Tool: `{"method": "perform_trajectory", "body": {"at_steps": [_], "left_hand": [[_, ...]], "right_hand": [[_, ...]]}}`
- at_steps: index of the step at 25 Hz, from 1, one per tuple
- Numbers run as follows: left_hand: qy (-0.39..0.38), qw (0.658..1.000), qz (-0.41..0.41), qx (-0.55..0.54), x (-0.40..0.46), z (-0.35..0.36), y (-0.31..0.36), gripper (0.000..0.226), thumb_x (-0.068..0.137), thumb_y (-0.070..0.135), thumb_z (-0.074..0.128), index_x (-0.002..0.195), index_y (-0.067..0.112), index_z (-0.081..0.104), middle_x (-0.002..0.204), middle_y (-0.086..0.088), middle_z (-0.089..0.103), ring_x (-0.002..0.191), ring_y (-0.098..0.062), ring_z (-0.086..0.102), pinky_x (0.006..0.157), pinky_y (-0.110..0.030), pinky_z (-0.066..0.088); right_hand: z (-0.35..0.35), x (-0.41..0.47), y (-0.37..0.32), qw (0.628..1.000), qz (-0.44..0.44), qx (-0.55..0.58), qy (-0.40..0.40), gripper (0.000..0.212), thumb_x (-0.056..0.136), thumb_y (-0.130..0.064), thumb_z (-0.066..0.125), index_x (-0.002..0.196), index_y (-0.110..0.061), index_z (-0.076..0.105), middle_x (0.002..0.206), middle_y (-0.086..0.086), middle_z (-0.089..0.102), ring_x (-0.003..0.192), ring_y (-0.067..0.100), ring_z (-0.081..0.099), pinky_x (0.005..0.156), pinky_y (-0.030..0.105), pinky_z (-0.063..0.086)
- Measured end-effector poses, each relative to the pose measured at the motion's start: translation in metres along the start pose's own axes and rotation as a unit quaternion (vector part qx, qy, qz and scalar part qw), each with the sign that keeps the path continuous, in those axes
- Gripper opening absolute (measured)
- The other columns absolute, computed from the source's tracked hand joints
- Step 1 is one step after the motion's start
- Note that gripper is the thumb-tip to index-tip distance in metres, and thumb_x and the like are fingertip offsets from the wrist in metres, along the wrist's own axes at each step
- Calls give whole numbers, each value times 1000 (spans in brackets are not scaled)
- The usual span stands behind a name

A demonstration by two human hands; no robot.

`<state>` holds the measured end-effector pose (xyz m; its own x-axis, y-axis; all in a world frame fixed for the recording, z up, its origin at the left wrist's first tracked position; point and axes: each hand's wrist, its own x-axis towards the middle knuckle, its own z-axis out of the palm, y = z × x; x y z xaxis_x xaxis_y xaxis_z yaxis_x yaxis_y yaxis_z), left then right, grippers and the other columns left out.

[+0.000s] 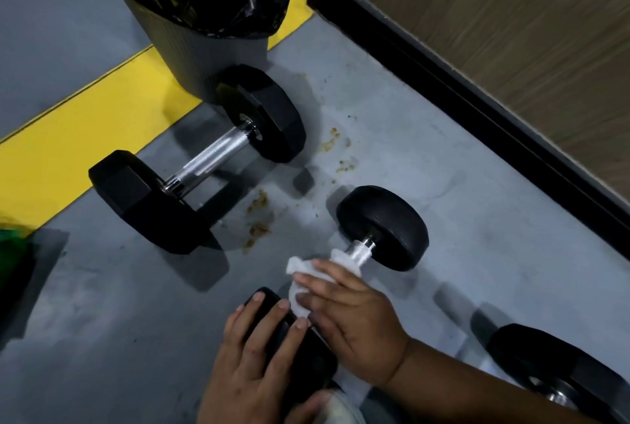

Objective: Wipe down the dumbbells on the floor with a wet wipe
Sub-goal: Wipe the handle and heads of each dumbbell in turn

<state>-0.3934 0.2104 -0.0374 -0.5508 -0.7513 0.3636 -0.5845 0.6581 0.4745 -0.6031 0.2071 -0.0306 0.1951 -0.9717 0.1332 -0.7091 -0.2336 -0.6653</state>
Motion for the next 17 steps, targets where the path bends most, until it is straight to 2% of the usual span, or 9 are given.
{"method": "perform_trajectory", "body": {"at_steps": [3,7,9,12,14,17], "left_hand": [[-2,1000,-4,-7,-1,0,3,79,76,64,70,136,17,52,145,-13,47,139,-41,42,107,-61,39],[-15,1000,-6,-13,-1,-1,5,80,76,62,73,138,17,51,146,-13,47,140,-41,40,112,-60,35],[-19,1000,-3,-20,-1,-3,5,81,77,63,72,140,16,50,146,-13,46,141,-42,39,114,-60,33],[-28,999,3,-20,0,-5,5,81,80,65,68,140,15,49,147,-15,45,142,-42,38,114,-59,32],[-39,999,4,-17,0,-5,4,82,81,65,68,141,14,48,148,-16,44,142,-42,36,112,-61,33],[-57,998,-3,-22,0,-7,2,83,83,65,67,144,13,45,149,-17,43,142,-44,36,108,-66,36]], "right_hand": [[-11,3,15,997,-53,-50,-28,28,106,-25,50,121,-16,73,146,-6,58,141,17,48,108,39,48],[-13,13,27,993,67,-63,73,25,104,-23,56,115,-13,76,142,-4,61,141,17,48,111,43,45],[-5,2,16,994,60,-72,47,27,106,-25,53,121,-15,73,145,-7,58,145,17,42,112,40,44],[-3,-16,6,996,-24,-77,-24,29,106,-24,56,131,-17,68,150,-9,53,148,19,37,109,37,47],[-10,-14,13,995,-49,-77,-48,30,106,-24,56,133,-18,67,150,-8,53,148,19,38,106,38,49],[-20,-2,29,995,7,-96,-19,31,106,-27,51,131,-19,68,150,-8,53,148,15,37,109,40,46]]}}
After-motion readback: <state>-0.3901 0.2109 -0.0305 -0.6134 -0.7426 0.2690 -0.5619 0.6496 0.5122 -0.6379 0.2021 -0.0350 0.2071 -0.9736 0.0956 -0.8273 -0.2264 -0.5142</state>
